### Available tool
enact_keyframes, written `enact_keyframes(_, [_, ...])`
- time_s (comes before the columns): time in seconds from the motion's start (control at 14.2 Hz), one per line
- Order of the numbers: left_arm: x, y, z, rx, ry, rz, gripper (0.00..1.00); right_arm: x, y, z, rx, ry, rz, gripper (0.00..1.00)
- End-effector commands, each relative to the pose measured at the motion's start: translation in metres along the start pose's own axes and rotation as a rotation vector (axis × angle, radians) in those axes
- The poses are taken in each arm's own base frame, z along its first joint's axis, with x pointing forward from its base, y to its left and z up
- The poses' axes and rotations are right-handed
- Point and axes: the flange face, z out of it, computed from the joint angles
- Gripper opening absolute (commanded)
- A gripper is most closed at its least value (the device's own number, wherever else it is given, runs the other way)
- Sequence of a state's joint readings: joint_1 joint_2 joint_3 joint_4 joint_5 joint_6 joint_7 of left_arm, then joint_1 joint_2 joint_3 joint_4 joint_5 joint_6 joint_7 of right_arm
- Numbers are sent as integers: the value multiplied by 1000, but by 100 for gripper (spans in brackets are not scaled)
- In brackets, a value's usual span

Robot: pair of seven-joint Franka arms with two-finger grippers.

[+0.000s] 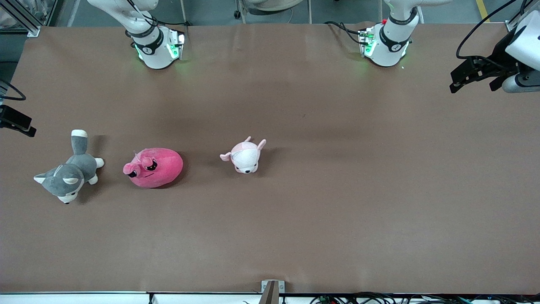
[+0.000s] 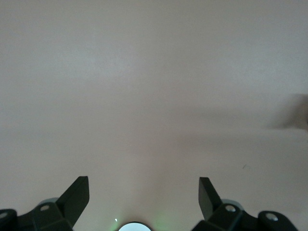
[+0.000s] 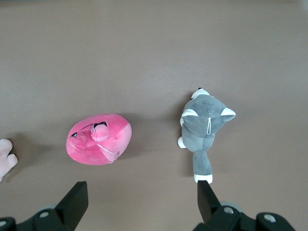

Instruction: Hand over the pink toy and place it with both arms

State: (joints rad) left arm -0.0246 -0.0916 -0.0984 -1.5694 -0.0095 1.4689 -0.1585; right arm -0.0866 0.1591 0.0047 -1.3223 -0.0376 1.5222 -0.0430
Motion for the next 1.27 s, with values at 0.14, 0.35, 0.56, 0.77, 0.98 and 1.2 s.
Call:
enact_keyframes(0.14, [-4,-1,-5,5,5,18,100,-45,-1,12,15,64,17,100])
enact_keyframes(0.35, [-3,-2,-3,5,2,14,100,-64,-1,13,8,65,19,100])
enact_keyframes(0.56, [-2,-1,-5,7,7,13,100,-86,-3,5,8,64,20,100])
enact_keyframes(0.77, [0,-4,-5,8,9,9,100,-95,-2,12,10,48,22,100])
enact_keyframes(0.98, [2,-4,-4,8,7,9,100,-104,-1,18,10,34,25,100])
enact_keyframes(1.2, [5,-4,-5,8,9,8,100,-106,-1,19,12,36,25,100])
